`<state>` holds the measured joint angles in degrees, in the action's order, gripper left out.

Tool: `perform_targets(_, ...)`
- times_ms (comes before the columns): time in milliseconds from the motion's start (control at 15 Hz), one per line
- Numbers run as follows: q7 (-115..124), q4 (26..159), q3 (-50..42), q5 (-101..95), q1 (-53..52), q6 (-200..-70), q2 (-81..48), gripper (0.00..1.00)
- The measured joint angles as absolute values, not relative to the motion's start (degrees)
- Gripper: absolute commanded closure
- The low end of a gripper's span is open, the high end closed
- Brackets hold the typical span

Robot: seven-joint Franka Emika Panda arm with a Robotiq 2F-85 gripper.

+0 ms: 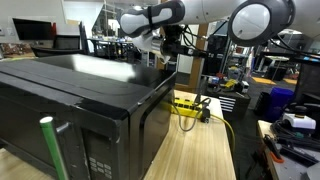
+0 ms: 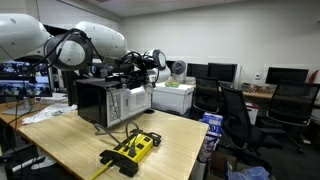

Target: Plug the power cable inside the extension cord

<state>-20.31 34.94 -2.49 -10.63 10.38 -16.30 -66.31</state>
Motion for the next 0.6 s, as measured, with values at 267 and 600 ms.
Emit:
perform_targets(267, -20.31, 34.94, -2.49, -10.63, 10.37, -16.33, -66.34, 0.0)
perform_targets(600, -20.44, 41.1, -2.39, -9.87, 10.3, -16.17, -64.62, 0.0)
